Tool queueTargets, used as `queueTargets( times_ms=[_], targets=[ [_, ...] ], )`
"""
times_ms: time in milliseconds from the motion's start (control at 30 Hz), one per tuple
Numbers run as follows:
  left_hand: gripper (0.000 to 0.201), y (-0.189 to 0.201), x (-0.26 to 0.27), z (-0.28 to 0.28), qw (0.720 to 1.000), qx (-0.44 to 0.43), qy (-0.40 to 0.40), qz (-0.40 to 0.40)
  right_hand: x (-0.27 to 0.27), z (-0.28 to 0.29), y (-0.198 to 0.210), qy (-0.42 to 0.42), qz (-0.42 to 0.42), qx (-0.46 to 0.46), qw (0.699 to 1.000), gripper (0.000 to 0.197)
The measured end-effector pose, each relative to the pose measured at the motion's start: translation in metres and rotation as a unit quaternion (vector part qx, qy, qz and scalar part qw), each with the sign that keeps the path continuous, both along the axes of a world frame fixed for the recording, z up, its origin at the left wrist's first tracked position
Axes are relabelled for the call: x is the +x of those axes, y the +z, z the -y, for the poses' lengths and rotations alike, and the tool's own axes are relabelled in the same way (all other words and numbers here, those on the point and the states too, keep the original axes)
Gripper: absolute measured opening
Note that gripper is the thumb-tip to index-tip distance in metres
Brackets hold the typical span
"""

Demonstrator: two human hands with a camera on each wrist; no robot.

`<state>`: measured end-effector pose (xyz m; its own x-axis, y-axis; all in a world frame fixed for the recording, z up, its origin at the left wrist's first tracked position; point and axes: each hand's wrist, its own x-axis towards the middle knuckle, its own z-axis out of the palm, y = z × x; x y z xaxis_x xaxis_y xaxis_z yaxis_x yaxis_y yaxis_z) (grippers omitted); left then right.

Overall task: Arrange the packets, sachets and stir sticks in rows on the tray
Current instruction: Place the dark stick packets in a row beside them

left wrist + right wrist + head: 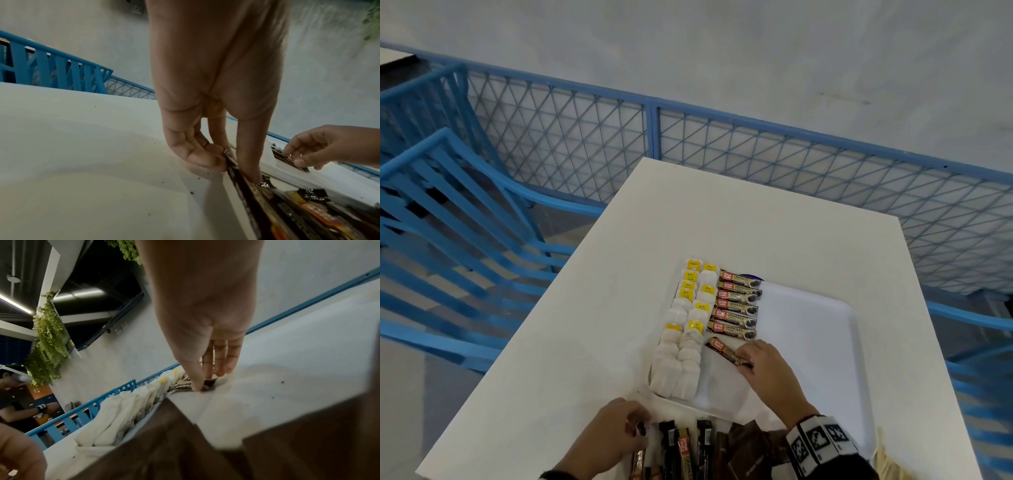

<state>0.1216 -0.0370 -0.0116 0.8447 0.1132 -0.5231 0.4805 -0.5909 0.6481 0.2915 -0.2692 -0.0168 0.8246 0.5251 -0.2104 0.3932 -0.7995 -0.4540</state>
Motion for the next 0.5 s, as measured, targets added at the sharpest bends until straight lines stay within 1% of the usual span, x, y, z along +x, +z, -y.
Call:
queueTargets(
  times_ms=[67,167,233,400,500],
  targets=[
    [0.030,0.001,-0.001,-0.001,1.000,-0.009,0.010,-0.004,0.004,-0.002,-0.001,-0.011,0.009,0.019,1.000,0.023],
    [0.021,0.004,-0.002,-0.001,0.999,-0.030,0.030,-0.002,0.009,-0.007,0.000,-0.025,0.046,0.043,0.998,0.017],
    [0.019,0.006,-0.002,-0.001,0.997,-0.062,0.056,-0.002,0.012,-0.009,0.000,-0.027,0.063,0.047,0.997,0.015],
    [0.019,0.012,-0.003,-0.008,0.982,-0.150,0.111,0.012,0.011,-0.011,0.004,-0.033,0.070,0.058,0.995,0.013],
    [0.013,0.018,0.000,-0.010,0.968,-0.197,0.153,0.020,-0.001,-0.015,0.015,-0.006,0.072,0.076,0.994,0.016]
  ],
)
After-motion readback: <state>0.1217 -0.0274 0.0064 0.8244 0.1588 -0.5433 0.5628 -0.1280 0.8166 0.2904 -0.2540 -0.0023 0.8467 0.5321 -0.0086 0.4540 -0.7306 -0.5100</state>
